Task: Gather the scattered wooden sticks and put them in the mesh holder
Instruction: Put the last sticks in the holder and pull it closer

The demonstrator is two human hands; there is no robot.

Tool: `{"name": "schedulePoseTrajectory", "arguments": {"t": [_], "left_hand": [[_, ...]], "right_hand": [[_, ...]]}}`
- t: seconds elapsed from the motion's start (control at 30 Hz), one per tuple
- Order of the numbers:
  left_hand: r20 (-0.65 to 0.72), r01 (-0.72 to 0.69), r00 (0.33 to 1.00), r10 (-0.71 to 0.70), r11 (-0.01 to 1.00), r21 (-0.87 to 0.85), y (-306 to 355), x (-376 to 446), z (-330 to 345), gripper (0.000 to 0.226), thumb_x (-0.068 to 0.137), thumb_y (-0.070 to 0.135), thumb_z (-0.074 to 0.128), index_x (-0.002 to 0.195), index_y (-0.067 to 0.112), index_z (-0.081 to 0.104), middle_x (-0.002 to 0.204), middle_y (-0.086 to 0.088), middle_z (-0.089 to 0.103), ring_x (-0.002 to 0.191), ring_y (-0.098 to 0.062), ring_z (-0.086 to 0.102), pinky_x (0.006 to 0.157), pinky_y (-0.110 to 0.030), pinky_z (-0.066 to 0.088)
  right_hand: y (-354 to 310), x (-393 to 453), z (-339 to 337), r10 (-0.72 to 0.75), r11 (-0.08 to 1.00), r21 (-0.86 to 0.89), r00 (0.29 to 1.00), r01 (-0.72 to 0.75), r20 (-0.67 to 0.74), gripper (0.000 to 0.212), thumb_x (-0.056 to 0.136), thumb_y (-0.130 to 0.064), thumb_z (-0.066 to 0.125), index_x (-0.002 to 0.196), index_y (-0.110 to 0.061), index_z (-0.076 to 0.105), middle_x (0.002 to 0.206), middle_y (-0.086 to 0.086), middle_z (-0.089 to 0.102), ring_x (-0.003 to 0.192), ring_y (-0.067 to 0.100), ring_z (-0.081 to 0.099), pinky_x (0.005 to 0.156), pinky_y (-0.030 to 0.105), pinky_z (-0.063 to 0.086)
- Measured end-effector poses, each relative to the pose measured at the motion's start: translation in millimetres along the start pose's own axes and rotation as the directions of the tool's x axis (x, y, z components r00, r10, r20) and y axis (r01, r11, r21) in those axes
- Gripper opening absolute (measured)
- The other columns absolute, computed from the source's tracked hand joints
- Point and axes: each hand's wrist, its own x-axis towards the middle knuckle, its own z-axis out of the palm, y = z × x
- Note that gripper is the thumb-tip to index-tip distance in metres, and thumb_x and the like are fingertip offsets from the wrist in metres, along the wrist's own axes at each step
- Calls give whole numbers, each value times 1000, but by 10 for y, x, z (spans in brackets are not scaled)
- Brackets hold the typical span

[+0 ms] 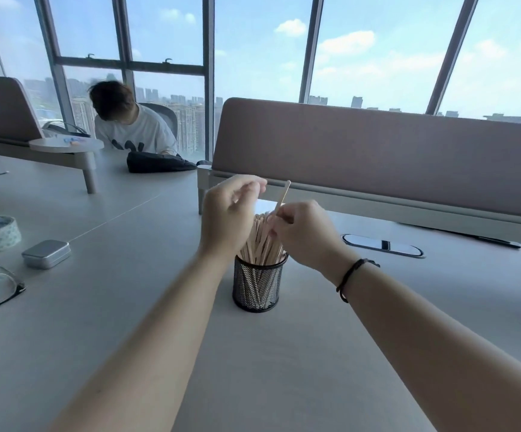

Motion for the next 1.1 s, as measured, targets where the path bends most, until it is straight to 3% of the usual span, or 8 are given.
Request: {"name": "schedulePoseTrajectory", "arguments": {"t": [0.1, 0.23, 0.37, 0.5, 0.67, 0.87, 1.03, 1.1], "left_hand": [[5, 169, 986, -169, 982, -85, -78, 82, -111, 29, 90, 27, 50, 91, 22, 78, 92, 13, 75, 93, 4, 66, 81, -14, 47], [186, 231, 957, -224, 973, -20, -201, 17, -130, 30, 100, 28, 49, 104, 23, 78, 109, 13, 74, 110, 3, 62, 93, -15, 43], [349, 256, 899, -265, 964, 74, -232, -101, -17, 31, 102, 29, 48, 94, 20, 77, 81, 12, 73, 81, 0, 64, 75, -23, 48], [310, 172, 923, -230, 964, 203, -227, -158, 0, 42, 105, 32, 43, 78, 7, 65, 69, 4, 62, 65, -6, 50, 67, -30, 42], [323, 55, 935, -148, 959, 279, -153, -205, -21, 46, 106, 38, 37, 78, 15, 65, 74, 5, 67, 75, -12, 60, 71, -31, 48], [451, -31, 881, -142, 934, 355, -220, -214, -15, 67, 100, 57, 29, 142, 11, 54, 147, -2, 54, 139, -11, 46, 116, -32, 35], [444, -45, 889, -112, 944, 328, -255, -252, -43, 48, 105, 39, 41, 139, 11, 58, 144, -1, 57, 135, -8, 49, 115, -23, 33], [405, -68, 911, -78, 940, 334, -251, -271, -57, 35, 103, 29, 51, 129, 12, 68, 136, 2, 64, 127, -4, 55, 108, -13, 35]], "right_hand": [[31, -27, -17, 45, 998, 41, 999, -44, -24, 11, 90, -27, 65, 95, -19, 69, 70, 1, 68, 52, 6, 51, 51, 21, 37], [59, 12, -101, -57, 996, -85, 975, 40, -214, 41, 91, -36, 64, 129, -21, 58, 97, -5, 62, 81, 10, 56, 66, 18, 41], [86, 86, -16, -135, 968, -214, 991, 129, -15, 40, 101, -34, 46, 136, -15, 54, 132, 4, 58, 116, 23, 57, 95, 40, 48], [175, 9, 123, -170, 933, -277, 958, 232, 231, 43, 96, -29, 29, 133, -14, 44, 138, 1, 54, 113, 30, 57, 89, 45, 50], [275, -38, 170, -315, 823, -431, 929, 370, 196, 39, 96, -26, 38, 130, -9, 46, 122, 4, 58, 97, 32, 59, 78, 38, 48], [215, -40, 135, -306, 689, -581, 900, 434, 310, 43, 95, -30, 49, 135, -12, 52, 121, 6, 57, 100, 25, 58, 85, 30, 44], [139, -67, 48, -156, 980, -83, 960, 180, 231, 24, 91, -11, 42, 108, -11, 59, 102, 1, 64, 93, 23, 58, 76, 35, 49], [166, -140, 66, -2, 994, 112, 984, -18, 176, 40, 94, -15, 48, 134, -17, 49, 102, -4, 65, 100, 22, 61, 74, 23, 46]]}}
